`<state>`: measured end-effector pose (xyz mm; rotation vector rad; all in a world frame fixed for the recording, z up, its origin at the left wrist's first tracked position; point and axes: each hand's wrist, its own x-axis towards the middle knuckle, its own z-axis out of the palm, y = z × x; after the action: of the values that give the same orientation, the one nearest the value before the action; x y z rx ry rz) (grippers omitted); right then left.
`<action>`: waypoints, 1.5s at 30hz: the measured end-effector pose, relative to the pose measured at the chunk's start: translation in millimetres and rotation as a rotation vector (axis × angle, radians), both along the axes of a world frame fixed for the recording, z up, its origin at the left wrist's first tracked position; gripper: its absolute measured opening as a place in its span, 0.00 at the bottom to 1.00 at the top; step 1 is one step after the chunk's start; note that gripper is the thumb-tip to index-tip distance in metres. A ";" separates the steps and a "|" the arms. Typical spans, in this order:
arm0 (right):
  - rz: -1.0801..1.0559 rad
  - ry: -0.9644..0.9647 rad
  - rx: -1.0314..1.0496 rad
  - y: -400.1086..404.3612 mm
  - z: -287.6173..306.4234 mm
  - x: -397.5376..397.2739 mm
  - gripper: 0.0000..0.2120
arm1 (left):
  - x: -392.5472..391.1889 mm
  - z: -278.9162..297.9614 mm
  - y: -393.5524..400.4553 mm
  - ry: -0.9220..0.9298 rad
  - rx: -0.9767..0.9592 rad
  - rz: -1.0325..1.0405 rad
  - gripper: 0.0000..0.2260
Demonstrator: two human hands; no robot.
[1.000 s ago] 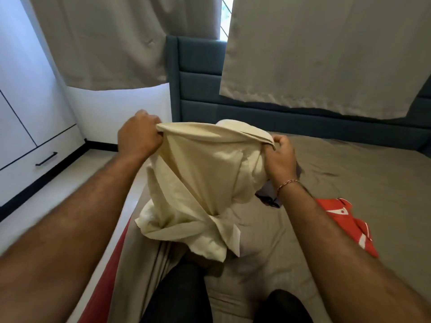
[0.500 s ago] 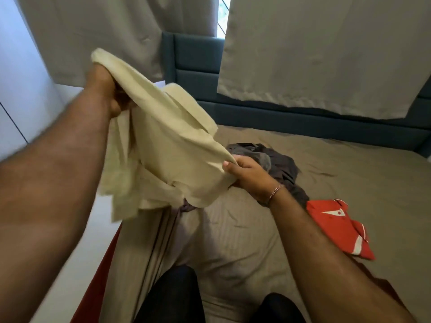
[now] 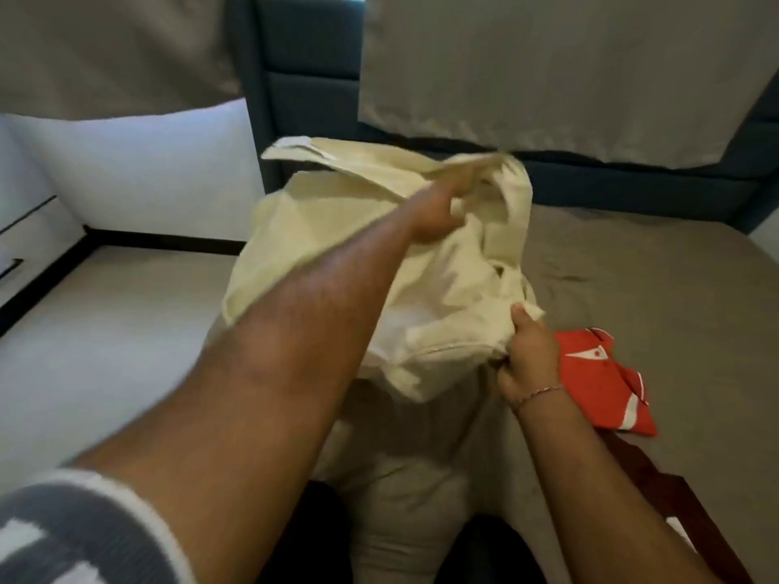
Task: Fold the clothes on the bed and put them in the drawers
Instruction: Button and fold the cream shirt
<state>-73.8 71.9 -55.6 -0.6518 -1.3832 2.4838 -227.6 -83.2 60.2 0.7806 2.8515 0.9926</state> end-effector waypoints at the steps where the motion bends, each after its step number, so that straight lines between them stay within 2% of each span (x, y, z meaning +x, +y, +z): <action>1: -0.023 -0.064 -0.039 15.3 -22.2 -0.7 0.18 | 14.4 -44.6 -4.4 -0.017 -0.150 -0.019 0.34; 4: 0.031 -0.326 -0.016 50.1 -97.4 9.1 0.20 | 75.9 -170.1 -48.3 -0.173 -0.520 -0.014 0.26; 7: 0.099 -0.452 0.056 68.2 -156.6 23.7 0.20 | 120.7 -256.4 -107.9 -0.343 -0.584 0.111 0.17; 10: 0.275 -0.380 0.185 64.1 -175.4 31.7 0.24 | 150.2 -294.8 -148.6 -0.407 -0.329 0.467 0.12; 12: 0.396 -0.346 0.330 55.7 -178.2 39.0 0.21 | 159.7 -304.0 -162.1 -0.455 -0.085 0.746 0.10; 15: 0.326 -0.291 0.402 45.4 -183.0 35.4 0.17 | 146.3 -299.5 -155.3 -0.567 0.334 0.949 0.07; 17: 0.170 -0.222 0.245 41.1 -177.9 32.1 0.15 | 135.3 -289.5 -134.0 -0.686 0.556 0.919 0.07; 18: 0.090 -0.192 0.121 38.7 -175.9 29.9 0.14 | 131.2 -284.4 -121.6 -0.804 0.621 0.860 0.09; 20: -0.042 -0.132 -0.079 36.0 -170.1 30.2 0.14 | 131.4 -277.2 -93.0 -1.073 0.652 0.638 0.15; 22: -0.111 -0.129 -0.160 34.6 -165.0 33.2 0.17 | 137.6 -277.6 -59.9 -1.215 0.640 0.377 0.19; 24: -0.126 -0.173 -0.133 32.5 -159.4 40.6 0.17 | 145.0 -279.7 -25.5 -1.262 0.701 0.303 0.20; 26: -0.100 -0.201 -0.095 34.5 -153.6 50.9 0.18 | 146.7 -282.4 2.4 -1.236 0.872 0.468 0.18; 29: 0.013 -0.228 0.037 48.4 -149.5 64.3 0.22 | 137.0 -285.7 8.3 -1.062 1.201 0.893 0.14; 31: 0.089 -0.293 0.205 58.6 -150.2 75.3 0.17 | 128.3 -284.2 -11.0 -0.935 1.412 1.085 0.16; 33: 0.108 -0.361 0.303 67.7 -156.5 85.5 0.13 | 118.6 -276.5 -39.7 -0.857 1.571 1.152 0.20; 37: 0.082 -0.420 0.341 75.4 -164.9 95.2 0.07 | 97.6 -254.7 -96.1 -0.820 1.696 1.171 0.18; 40: 0.072 -0.407 0.326 73.6 -166.4 101.3 0.08 | 89.4 -231.6 -128.2 -0.744 1.751 1.171 0.13; 43: 0.009 -0.383 0.284 73.3 -163.5 108.6 0.10 | 89.5 -217.8 -153.3 -0.623 1.763 1.303 0.15; 45: -0.074 -0.358 0.254 73.1 -160.0 113.6 0.10 | 92.7 -217.0 -165.9 -0.487 1.753 1.415 0.12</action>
<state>39.8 145.0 -215.6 -1.1027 -1.7237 2.1554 -134.9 -249.1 -156.8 -1.6442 1.0213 2.8992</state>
